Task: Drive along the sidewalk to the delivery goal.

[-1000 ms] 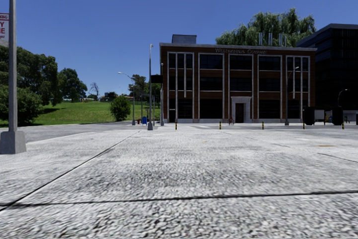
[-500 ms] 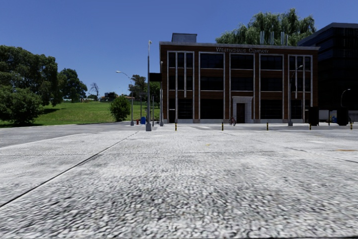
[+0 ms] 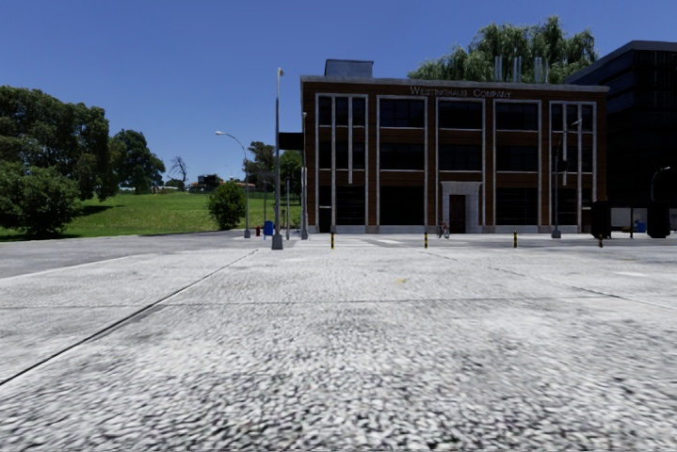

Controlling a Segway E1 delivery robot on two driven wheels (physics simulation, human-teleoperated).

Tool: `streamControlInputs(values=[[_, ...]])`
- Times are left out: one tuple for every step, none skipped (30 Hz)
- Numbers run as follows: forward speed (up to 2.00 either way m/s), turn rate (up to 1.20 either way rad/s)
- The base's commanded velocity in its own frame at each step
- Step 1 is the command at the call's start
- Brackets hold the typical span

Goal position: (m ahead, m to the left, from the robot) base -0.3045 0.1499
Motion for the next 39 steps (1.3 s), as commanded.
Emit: streamControlInputs(values=[[1.48,0.0],[1.48,0.0],[1.48,0.0],[1.48,0.0],[1.48,0.0],[1.48,0.0],[1.47,0.0],[1.46,0.0],[1.37,0.0],[1.37,0.0],[1.27,0.0],[1.14,0.0],[0.91,0.0],[0.14,0.0],[0.14,0.0],[0.0,0.0],[0.0,0.0],[0.0,0.0],[0.0,0.0],[0.0,0.0],[0.0,0.0],[0.0,0.0],[0.0,0.0],[0.0,0.0],[0.0,0.0],[0.0,0.0],[0.0,0.0],[0.0,0.0],[0.0,0.0],[0.0,0.0],[0.0,0.0],[0.0,0.0],[0.0,0.0],[0.0,0.0],[0.0,0.0],[0.0,0.0],[0.0,0.0],[0.0,0.0],[0.0,0.0]])
